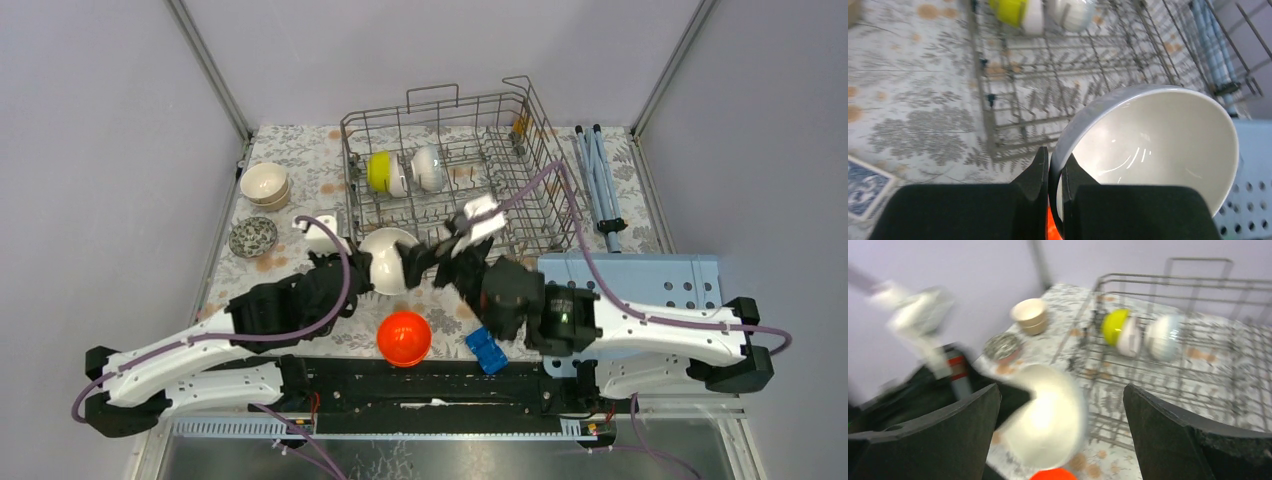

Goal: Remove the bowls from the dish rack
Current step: Place the bowl at the center of the board.

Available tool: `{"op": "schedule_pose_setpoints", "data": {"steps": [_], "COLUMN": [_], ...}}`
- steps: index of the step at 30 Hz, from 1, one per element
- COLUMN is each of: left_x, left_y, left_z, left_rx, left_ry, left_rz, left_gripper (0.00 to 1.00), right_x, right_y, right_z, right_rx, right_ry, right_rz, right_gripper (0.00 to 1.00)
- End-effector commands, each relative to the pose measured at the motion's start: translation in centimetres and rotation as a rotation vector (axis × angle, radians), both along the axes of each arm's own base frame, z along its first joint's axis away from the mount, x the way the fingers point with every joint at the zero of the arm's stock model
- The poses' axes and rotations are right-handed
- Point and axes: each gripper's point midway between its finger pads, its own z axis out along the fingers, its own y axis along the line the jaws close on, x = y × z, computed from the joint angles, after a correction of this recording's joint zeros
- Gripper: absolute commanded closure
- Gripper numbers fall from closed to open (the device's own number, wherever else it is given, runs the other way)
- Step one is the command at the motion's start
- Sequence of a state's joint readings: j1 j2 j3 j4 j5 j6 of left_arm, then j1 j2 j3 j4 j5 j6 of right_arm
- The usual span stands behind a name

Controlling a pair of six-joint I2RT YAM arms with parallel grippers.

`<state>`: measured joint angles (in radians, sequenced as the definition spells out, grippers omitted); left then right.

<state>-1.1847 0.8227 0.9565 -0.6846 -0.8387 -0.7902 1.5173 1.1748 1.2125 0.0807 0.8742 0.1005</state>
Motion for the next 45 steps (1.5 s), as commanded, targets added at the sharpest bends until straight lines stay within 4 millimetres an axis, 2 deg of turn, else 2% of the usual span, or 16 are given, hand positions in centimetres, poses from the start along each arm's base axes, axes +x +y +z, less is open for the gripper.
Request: {"op": "schedule_pose_setpoints", "data": {"steps": [1,5,8,12,16,20,22,25,28,30,37,45], "left_x": [1.5,3.0,5.0,8.6,11.5,12.9,13.4,14.1,13.9,13.9,14.6,15.8], "left_y": [5.7,9.3,10.6,12.5,17.4,21.9,22.9,23.4,24.1,23.8,22.7,22.4], "left_z": [4.8,6.7,6.6,3.6,-0.2,-4.5,-6.0,-7.3,-9.0,-10.5,-15.3,-17.4], "left_rx": [-0.052,0.008,0.025,0.008,-0.096,-0.265,-0.296,-0.294,-0.279,-0.292,-0.306,-0.317], "left_ry": [-0.129,-0.185,-0.165,-0.056,0.046,0.151,0.177,0.203,0.233,0.263,0.390,0.453], "left_rz": [0.249,0.364,0.413,0.476,0.629,0.784,0.836,0.873,0.929,0.929,0.913,0.921], "left_gripper": [1.00,1.00,1.00,1.00,1.00,1.00,1.00,1.00,1.00,1.00,1.00,1.00], "right_x": [3.8,4.0,4.0,3.7,3.5,3.2,3.2,3.1,3.0,3.0,3.2,3.2], "right_y": [-4.6,-6.7,-7.5,-7.9,-8.8,-9.6,-9.9,-10.1,-10.4,-10.5,-10.5,-11.0], "right_z": [0.9,0.2,-1.3,-3.5,-5.6,-7.0,-8.1,-9.5,-11.0,-12.1,-13.6,-14.4], "right_rx": [0.191,0.205,0.184,0.157,0.123,0.138,0.133,0.117,0.099,0.080,0.079,0.074], "right_ry": [0.119,0.102,0.115,0.136,0.159,0.172,0.176,0.186,0.199,0.201,0.203,0.212], "right_rz": [-0.145,-0.181,-0.200,-0.196,-0.203,-0.202,-0.205,-0.207,-0.212,-0.219,-0.233,-0.250], "right_gripper": [0.00,0.00,0.00,0.00,0.00,0.00,0.00,0.00,0.00,0.00,0.00,0.00]}}
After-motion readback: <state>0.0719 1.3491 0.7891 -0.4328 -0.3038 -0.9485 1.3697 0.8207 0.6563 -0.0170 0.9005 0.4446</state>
